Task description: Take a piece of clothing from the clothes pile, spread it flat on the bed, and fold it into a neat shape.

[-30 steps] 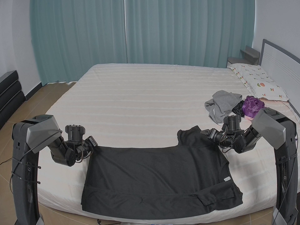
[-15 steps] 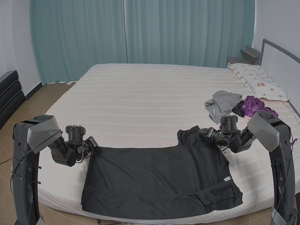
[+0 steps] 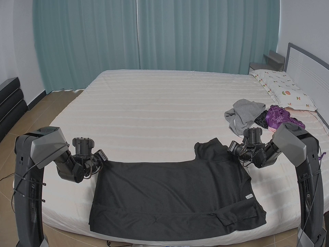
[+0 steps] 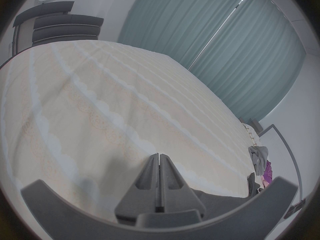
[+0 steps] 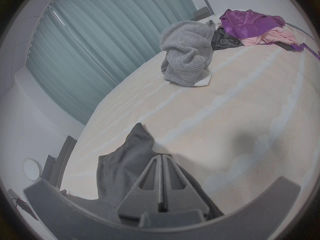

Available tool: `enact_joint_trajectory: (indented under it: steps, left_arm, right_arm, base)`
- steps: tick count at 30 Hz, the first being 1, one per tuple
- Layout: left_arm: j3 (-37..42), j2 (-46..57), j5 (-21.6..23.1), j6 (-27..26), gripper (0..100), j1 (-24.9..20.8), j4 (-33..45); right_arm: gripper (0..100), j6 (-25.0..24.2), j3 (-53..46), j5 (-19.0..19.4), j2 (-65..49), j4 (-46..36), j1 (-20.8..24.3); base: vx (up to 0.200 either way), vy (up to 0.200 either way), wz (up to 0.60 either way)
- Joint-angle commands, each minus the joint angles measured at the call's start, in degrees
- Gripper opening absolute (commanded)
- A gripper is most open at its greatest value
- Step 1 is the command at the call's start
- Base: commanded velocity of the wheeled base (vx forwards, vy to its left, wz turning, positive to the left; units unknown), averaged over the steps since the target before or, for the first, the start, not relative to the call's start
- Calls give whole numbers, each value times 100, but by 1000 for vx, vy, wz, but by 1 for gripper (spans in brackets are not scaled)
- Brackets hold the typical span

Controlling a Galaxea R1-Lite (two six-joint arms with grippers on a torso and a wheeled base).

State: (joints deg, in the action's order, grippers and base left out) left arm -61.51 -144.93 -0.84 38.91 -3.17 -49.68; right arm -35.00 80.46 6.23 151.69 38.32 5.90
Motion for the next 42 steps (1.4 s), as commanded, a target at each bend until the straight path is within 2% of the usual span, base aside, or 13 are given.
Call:
enact_joint_trajectory:
  steps: [1, 7, 8, 22, 23, 33, 42]
  left_arm:
    - [-1, -9, -4, 2, 0, 1, -7]
    - [-10, -17, -13, 2, 0, 1, -7]
    - [-10, -17, -21, 2, 0, 1, -7]
    - [-27, -44, -39, 2, 0, -8, -7]
    - [-27, -44, -39, 2, 0, -8, -7]
    - [-62, -53, -39, 2, 0, -8, -7]
    - [-186, -17, -74, 11, 0, -8, -51]
  right_arm:
    - [0, -16, -30, 10, -43, 9, -45]
    - [0, -24, -57, 1, -69, 18, -133]
    - [100, -16, -74, 1, -69, 9, -142]
    - [100, 19, 23, 203, 19, -105, -133]
    - [0, 19, 23, 203, 19, -105, -133]
    - [0, 19, -65, 265, -16, -219, -133]
    - [0, -306, -241, 265, -263, -193, -282]
  base:
    - [0, 0, 0]
    - [0, 0, 0]
    - [0, 0, 0]
    - [0, 0, 0]
    - [0, 0, 0]
    - [0, 0, 0]
    - [0, 0, 0]
